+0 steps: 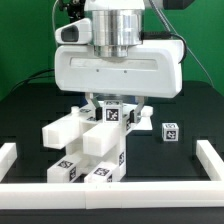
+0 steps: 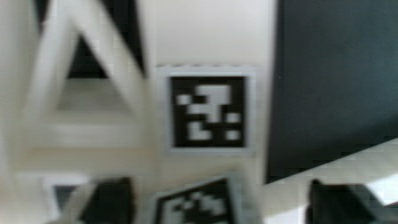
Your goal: Assemble chair
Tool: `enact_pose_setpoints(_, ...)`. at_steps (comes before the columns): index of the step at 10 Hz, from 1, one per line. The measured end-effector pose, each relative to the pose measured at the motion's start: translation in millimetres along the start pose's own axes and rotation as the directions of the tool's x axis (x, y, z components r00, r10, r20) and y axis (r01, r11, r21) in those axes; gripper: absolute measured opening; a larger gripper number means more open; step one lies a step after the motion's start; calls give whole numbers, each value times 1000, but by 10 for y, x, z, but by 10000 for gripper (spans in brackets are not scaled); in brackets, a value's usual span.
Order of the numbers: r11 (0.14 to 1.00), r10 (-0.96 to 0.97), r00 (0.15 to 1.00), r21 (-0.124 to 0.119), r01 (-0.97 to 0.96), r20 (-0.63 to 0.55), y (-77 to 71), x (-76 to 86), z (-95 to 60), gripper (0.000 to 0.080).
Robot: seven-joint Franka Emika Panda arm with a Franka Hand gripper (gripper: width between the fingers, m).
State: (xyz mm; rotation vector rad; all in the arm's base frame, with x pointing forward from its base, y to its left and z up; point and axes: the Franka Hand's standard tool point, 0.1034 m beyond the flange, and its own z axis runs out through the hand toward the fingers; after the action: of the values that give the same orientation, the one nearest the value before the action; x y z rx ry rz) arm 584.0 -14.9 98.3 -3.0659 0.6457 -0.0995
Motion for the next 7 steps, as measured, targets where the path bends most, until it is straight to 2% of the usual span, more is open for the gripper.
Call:
enact_pose_setpoints(1, 1000, 12, 1000, 3, -12, -5, -8, 16, -22, 265)
enact_pose_setpoints(4, 999, 54, 998, 4, -54, -6, -9, 20, -23, 265)
enact_pose_setpoints(5, 996, 84, 996, 7, -84, -12, 41, 62, -19, 265)
enact_pose_setpoints(7, 991, 132, 990, 11, -132, -41, 293, 329, -15, 265)
